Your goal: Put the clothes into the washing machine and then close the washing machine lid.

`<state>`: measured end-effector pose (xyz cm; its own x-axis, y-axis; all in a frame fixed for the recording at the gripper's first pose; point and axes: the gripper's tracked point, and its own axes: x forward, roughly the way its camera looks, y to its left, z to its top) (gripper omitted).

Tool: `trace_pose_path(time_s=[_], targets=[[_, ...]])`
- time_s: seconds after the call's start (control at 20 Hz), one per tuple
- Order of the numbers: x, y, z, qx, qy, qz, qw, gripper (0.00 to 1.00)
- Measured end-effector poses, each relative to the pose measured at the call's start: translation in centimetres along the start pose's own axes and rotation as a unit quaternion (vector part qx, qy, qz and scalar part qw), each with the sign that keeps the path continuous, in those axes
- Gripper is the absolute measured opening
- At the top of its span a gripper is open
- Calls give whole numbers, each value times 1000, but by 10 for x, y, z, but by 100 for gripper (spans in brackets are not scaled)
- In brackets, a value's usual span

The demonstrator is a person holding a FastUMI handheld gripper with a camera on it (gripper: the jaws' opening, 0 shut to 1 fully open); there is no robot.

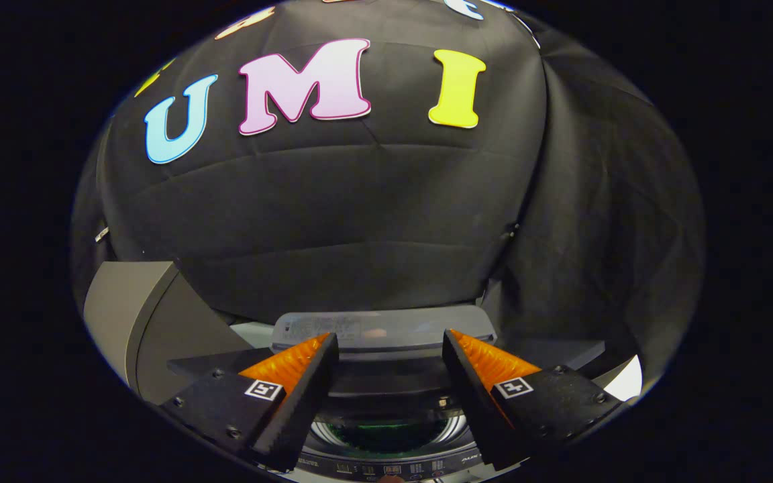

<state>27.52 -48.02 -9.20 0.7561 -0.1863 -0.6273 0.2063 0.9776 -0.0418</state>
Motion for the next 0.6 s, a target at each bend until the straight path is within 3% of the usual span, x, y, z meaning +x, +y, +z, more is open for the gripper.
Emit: trace_pose_path(time_s=[0.6], targets=[[-6,-21,-82,2,74,-13,997,99]])
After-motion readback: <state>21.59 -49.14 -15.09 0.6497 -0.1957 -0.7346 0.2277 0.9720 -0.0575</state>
